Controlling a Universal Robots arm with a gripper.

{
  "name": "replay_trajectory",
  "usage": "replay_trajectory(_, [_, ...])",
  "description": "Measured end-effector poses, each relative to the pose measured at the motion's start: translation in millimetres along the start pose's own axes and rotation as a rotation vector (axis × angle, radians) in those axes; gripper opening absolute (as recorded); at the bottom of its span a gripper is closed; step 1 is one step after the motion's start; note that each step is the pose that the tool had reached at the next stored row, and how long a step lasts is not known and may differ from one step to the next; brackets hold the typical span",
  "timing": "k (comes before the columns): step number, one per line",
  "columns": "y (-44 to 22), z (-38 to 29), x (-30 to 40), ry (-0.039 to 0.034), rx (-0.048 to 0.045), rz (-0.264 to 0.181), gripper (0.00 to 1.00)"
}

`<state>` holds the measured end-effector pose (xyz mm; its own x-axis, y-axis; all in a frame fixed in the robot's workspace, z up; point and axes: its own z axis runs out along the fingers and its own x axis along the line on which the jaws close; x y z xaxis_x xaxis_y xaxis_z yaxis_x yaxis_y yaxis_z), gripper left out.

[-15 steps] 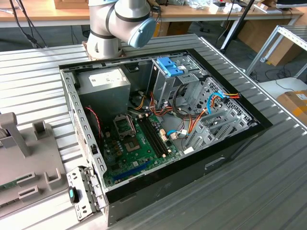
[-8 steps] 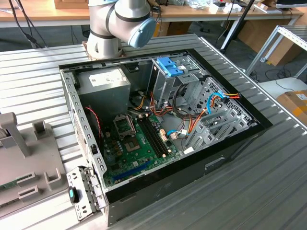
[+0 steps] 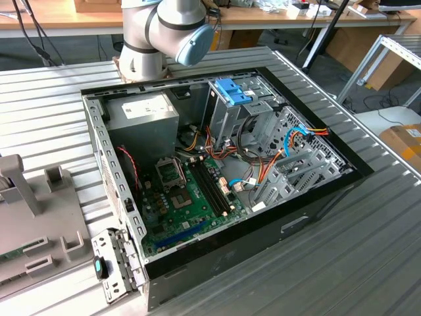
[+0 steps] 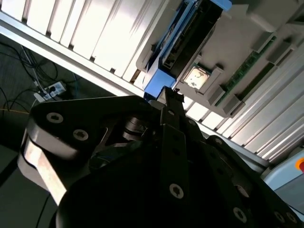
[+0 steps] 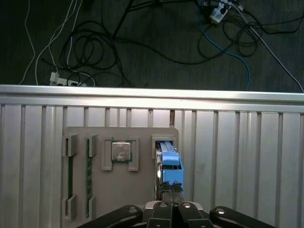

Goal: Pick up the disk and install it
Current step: 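Pick up the disk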

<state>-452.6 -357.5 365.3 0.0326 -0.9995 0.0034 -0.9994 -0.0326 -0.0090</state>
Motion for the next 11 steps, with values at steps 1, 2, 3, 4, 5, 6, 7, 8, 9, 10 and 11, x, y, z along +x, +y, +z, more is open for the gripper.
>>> replay_trajectory(1, [-0.5, 0.0, -0.2, 0.0000, 0.0000, -0.001, 0.11])
replay_trajectory(2, [-0.6, 0.2, -0.3, 0.0000, -0.0001, -0.001, 0.11])
replay_trajectory(3, [-0.7, 1.7, -0.9, 0.0000, 0.0000, -0.003, 0.11])
replay_trajectory(4, [-0.7, 1.7, -0.9, 0.0000, -0.0001, -0.003, 0.11])
replay_trajectory(5, [-0.7, 1.7, -0.9, 0.0000, -0.0001, -0.003, 0.11])
replay_trajectory(6, [-0.7, 1.7, -1.0, 0.0000, 0.0000, -0.003, 0.11])
replay_trajectory(7, [-0.7, 1.7, -0.9, 0.0000, 0.0000, -0.003, 0.11])
replay_trajectory(8, [-0.7, 1.7, -1.0, 0.0000, 0.0000, -0.003, 0.11])
replay_trajectory(9, [-0.7, 1.7, -1.0, 0.0000, 0.0000, -0.003, 0.11])
replay_trajectory(10, [-0.7, 1.7, -1.0, 0.0000, 0.0000, -0.003, 0.11])
replay_trajectory(11, [-0.7, 1.7, -1.0, 0.0000, 0.0000, -0.003, 0.24])
